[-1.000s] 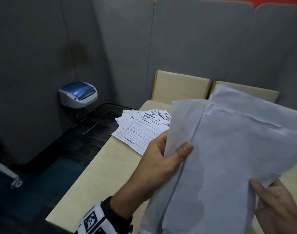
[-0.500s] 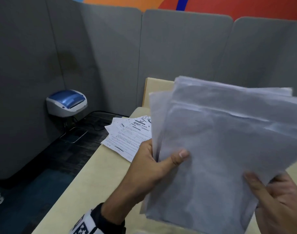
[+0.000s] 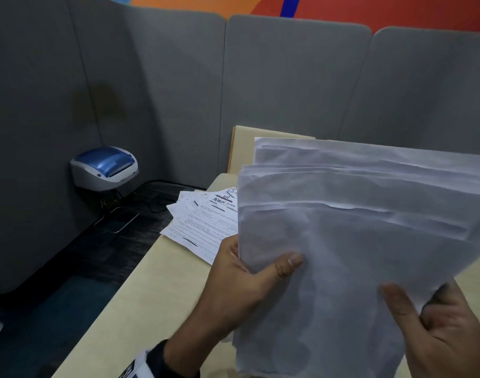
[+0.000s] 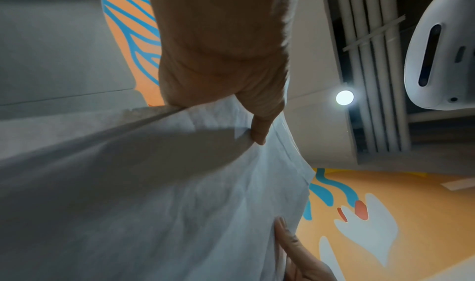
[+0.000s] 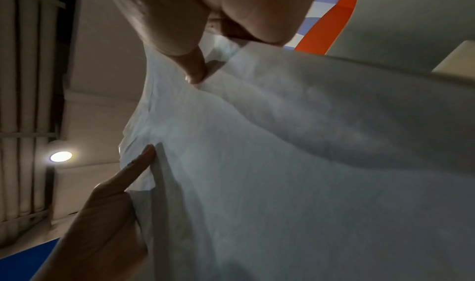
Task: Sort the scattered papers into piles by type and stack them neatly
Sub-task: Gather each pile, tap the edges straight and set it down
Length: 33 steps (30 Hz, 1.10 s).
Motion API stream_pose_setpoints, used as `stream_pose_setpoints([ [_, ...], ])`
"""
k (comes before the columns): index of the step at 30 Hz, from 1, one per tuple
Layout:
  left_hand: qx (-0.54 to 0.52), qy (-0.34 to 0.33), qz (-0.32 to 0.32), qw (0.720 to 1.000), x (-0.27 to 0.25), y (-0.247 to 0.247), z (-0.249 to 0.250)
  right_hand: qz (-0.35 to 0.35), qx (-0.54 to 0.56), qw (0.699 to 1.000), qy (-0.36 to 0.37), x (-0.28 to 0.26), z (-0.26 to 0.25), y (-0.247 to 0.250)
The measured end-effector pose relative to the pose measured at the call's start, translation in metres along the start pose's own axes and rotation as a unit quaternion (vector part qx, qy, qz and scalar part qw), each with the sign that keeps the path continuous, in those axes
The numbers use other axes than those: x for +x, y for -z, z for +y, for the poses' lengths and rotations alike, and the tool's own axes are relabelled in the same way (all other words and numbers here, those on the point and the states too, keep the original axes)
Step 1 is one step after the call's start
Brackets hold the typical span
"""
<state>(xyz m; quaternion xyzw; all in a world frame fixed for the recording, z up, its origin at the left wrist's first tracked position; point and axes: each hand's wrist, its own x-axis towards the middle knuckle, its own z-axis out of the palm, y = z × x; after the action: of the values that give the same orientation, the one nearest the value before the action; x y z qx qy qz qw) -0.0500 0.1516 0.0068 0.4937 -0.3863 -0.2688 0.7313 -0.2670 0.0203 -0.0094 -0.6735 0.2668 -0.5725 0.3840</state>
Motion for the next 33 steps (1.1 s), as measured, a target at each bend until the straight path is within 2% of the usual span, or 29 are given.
stream_pose_setpoints([
  [2,-0.004,-0.016,0.007,1.0,0.001,0.0,0.0,0.01,0.027,1.0,-0.008,-0.001,0.002,-0.002],
  [4,-0.017,-0.012,-0.009,1.0,0.004,0.003,-0.001,0.002,0.069,0.996,-0.053,0.0,0.007,-0.004],
  [8,-0.016,0.021,-0.036,0.999,0.006,0.004,-0.01,0.002,0.018,0.994,-0.109,-0.003,0.016,-0.007],
  [13,0.027,-0.019,-0.011,0.999,0.004,-0.004,-0.013,0.03,-0.001,0.997,-0.077,-0.008,0.007,-0.012],
  [20,-0.024,-0.028,-0.012,0.999,-0.001,-0.004,-0.001,0.066,0.058,0.996,-0.022,-0.001,0.002,-0.005],
  [23,-0.025,-0.01,-0.033,0.999,0.0,0.0,0.001,0.033,0.062,0.997,-0.028,-0.001,-0.001,-0.001],
  [28,0.022,0.073,-0.075,0.994,0.004,0.008,-0.022,-0.023,0.038,0.996,-0.082,-0.009,0.017,-0.004],
  [33,0.019,0.045,-0.038,0.998,0.002,0.0,-0.031,0.003,0.028,0.998,-0.056,-0.011,0.01,-0.01],
])
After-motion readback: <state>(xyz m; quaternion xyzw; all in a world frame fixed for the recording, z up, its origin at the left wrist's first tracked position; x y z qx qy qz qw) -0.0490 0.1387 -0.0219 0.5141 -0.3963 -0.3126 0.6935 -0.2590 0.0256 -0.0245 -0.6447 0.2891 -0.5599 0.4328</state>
